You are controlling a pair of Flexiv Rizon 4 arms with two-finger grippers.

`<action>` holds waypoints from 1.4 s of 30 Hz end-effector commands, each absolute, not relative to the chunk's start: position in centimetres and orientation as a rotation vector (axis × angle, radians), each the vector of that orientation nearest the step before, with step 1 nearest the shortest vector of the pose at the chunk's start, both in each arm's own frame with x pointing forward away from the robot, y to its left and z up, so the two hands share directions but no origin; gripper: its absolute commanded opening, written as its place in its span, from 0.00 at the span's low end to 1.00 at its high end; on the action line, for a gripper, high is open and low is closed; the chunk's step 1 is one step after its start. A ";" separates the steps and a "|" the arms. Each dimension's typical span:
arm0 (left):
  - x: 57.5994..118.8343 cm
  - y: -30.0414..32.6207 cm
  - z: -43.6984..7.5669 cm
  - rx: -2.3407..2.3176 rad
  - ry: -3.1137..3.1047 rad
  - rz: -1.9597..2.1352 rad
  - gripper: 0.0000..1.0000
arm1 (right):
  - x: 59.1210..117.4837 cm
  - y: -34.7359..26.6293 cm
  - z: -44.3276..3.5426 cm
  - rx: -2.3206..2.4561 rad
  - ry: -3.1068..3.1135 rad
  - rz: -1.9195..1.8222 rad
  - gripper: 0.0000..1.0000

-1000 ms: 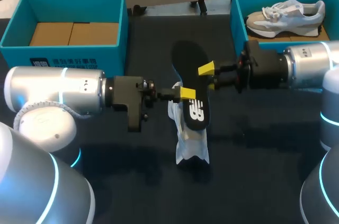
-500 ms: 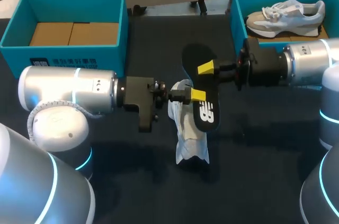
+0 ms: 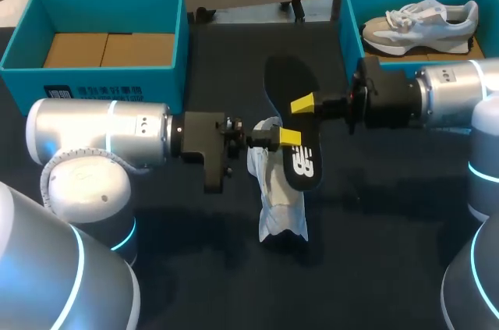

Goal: Take the shoe out of the shoebox, open the shoe tongue, remove and reinsert the insole, then place the shoe into the shoebox

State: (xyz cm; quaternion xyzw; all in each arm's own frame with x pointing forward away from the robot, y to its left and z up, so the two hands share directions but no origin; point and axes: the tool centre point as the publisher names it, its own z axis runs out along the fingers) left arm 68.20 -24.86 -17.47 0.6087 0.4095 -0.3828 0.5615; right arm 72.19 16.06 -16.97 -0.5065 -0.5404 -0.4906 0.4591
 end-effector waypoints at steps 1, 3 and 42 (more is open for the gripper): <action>67.9 -24.6 -17.6 1.435 0.964 -0.890 0.00 | 72.5 16.2 -17.2 -1.245 -1.330 -1.204 0.00; 67.9 -24.3 -17.6 1.450 0.970 -0.903 0.44 | 72.6 16.1 -17.2 -1.246 -1.329 -1.201 0.00; 72.8 -19.9 -14.9 1.599 1.388 -0.694 1.00 | 73.2 14.0 -21.1 -1.282 -1.282 -1.206 0.00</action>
